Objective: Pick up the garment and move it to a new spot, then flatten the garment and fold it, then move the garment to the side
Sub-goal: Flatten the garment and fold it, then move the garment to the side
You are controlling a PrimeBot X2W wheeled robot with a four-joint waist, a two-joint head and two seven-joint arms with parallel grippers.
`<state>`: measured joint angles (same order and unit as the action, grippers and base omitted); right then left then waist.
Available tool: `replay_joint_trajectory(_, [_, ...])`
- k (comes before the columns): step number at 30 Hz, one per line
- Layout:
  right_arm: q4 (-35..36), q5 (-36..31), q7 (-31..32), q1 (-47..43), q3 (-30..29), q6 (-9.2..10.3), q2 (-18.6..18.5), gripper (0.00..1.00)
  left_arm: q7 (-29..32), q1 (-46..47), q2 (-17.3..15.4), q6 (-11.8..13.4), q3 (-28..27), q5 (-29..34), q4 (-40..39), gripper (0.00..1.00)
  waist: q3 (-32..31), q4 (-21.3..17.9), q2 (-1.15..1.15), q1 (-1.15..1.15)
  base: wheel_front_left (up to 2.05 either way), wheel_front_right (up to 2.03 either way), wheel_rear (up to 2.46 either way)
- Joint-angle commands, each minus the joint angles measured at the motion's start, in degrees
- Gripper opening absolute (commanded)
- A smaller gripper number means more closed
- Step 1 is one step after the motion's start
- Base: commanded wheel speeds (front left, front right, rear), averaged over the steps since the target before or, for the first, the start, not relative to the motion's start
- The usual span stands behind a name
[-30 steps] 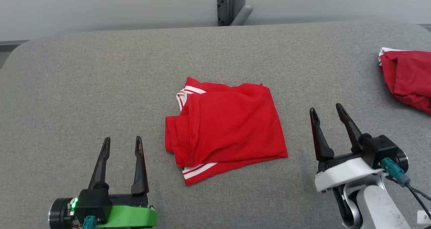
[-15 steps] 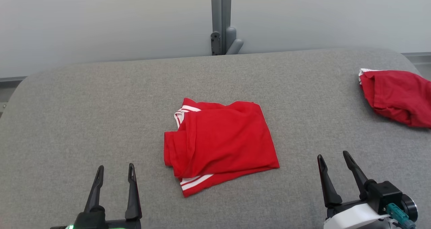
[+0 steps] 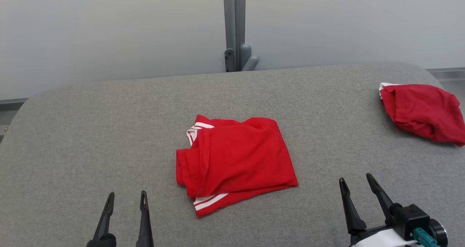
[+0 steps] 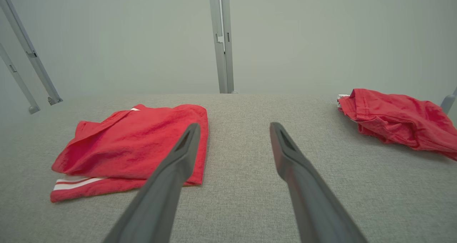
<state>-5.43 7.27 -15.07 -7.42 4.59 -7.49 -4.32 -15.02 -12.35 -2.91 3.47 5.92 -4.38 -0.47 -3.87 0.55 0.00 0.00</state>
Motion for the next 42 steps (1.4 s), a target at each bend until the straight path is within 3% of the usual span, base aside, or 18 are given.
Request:
replay_joint_trajectory(1, [-0.05,-0.21,-0.15,-0.61,0.01,0.01,-0.22,1.00,-0.11,-0.75,-0.01,-0.20,0.03,0.29,0.08,1.00,0.00,0.03,0.00,0.00,0.00,0.00,0.00])
replay_joint_trajectory(25, [-2.35,3.16,-0.16,0.69,2.48,0.01,-0.75,1.00,-0.11,-0.40,-0.01,-0.51,1.38,0.65,1.22,1.00,0.55,1.27,0.00,0.00,0.00,0.00,0.00])
replay_joint_trajectory(37, [-16.47,17.84,-0.16,11.64,8.67,0.01,-3.59,1.00,-0.11,1.45,-0.02,-1.11,2.93,0.99,1.97,1.00,3.46,5.91,0.00,0.00,0.00,0.00,0.00])
replay_joint_trajectory(42, [-23.45,32.64,0.56,18.89,11.52,0.01,-5.76,1.00,-0.11,2.77,-0.02,-0.81,4.42,0.35,1.84,1.00,6.05,9.73,0.00,0.00,0.00,0.00,0.00])
